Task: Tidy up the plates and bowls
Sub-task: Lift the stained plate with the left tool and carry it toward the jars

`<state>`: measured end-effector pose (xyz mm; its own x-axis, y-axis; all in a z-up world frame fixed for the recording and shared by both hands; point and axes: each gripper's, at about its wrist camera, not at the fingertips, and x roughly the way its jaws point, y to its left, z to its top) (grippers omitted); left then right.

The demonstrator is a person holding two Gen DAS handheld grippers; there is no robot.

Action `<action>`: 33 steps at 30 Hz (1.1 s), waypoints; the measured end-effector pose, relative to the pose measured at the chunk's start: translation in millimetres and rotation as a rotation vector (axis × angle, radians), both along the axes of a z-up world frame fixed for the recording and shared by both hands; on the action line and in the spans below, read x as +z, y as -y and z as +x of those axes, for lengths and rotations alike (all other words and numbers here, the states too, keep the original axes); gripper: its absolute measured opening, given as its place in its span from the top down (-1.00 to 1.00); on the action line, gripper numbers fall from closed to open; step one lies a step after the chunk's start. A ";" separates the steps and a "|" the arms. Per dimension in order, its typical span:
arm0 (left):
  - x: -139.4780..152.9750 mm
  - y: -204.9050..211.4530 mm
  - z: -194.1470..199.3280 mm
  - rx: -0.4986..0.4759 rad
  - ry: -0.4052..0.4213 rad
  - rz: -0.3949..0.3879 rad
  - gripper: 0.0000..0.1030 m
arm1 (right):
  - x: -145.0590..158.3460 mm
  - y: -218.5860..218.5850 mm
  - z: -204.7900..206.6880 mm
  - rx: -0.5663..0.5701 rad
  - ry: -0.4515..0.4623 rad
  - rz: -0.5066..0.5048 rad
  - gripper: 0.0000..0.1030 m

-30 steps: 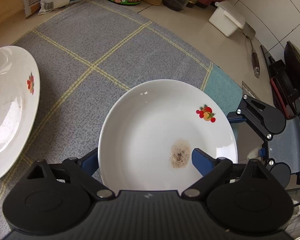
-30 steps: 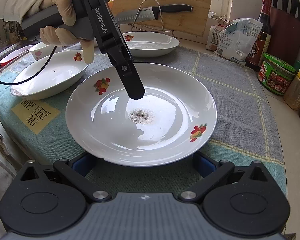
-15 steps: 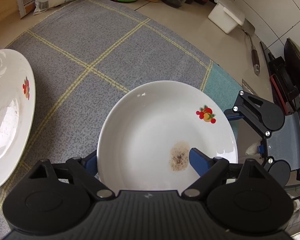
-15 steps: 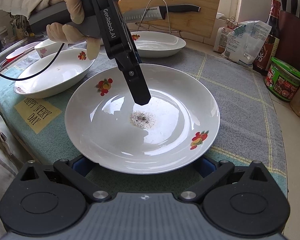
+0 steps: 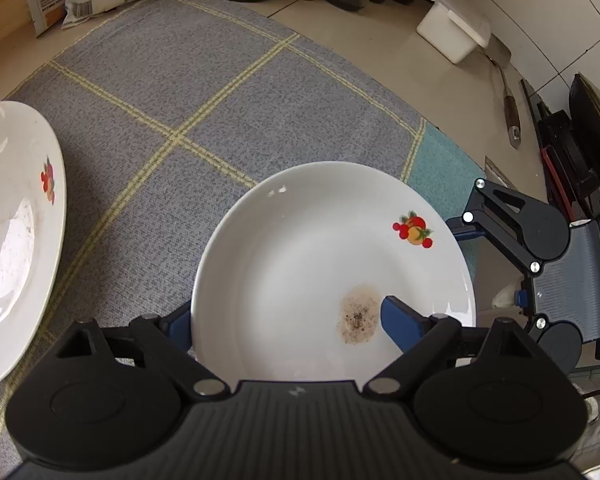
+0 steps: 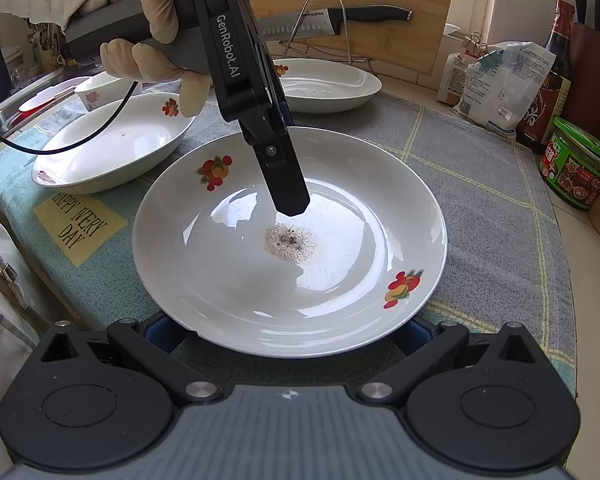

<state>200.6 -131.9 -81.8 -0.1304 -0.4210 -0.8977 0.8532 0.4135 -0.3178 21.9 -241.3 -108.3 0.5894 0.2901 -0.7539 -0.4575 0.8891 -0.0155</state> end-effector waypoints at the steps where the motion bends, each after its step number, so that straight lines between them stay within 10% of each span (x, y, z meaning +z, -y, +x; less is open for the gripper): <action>1: -0.1 0.0 0.0 -0.002 0.001 0.002 -0.77 | 0.4 -0.4 0.3 0.000 -0.003 -0.002 -1.00; 33: 22.5 33.9 26.3 0.090 0.051 -0.062 -0.76 | 23.5 40.4 31.6 0.069 0.009 -0.041 -1.00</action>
